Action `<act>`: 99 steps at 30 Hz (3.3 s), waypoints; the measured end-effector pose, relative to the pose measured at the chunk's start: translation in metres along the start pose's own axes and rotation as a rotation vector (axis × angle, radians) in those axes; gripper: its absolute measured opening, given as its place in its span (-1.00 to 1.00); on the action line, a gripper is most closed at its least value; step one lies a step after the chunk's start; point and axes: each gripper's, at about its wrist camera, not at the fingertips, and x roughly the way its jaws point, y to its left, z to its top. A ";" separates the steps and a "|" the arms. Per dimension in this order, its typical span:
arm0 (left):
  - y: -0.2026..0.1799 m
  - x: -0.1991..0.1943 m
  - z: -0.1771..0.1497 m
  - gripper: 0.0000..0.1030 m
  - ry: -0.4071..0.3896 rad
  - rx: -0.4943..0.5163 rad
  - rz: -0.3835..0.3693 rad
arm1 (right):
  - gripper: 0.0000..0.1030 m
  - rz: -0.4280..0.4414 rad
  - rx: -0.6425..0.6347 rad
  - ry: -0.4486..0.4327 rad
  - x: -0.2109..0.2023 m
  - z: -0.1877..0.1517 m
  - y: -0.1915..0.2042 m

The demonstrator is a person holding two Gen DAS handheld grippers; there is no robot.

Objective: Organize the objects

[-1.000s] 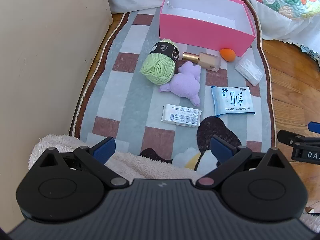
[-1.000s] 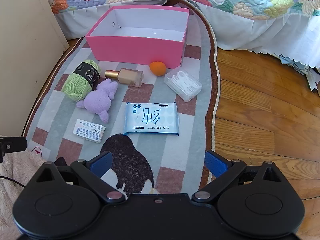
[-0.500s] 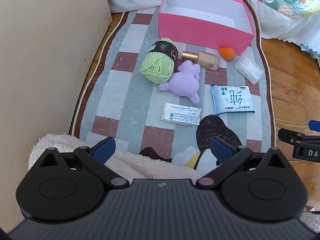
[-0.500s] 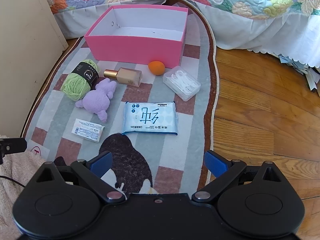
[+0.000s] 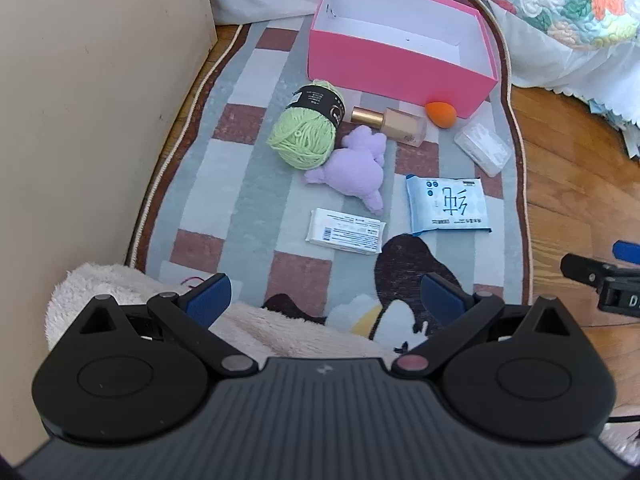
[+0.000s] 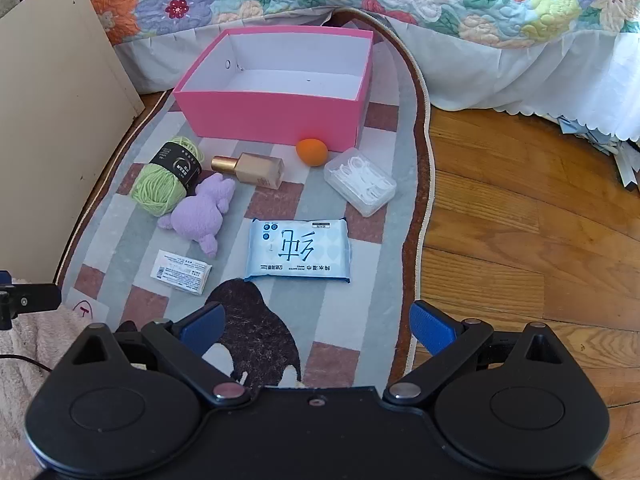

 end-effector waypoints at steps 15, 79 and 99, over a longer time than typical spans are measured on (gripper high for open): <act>-0.014 0.003 0.022 0.95 -0.131 -0.047 -0.066 | 0.95 0.040 -0.212 -0.224 -0.008 -0.001 0.013; -0.086 0.102 0.067 -0.12 -0.095 0.057 -0.350 | -0.27 0.284 -0.084 -0.150 0.084 0.014 -0.008; -0.074 0.032 0.216 -0.12 -0.254 0.132 -0.330 | -0.25 0.245 -0.214 -0.277 0.014 0.165 0.028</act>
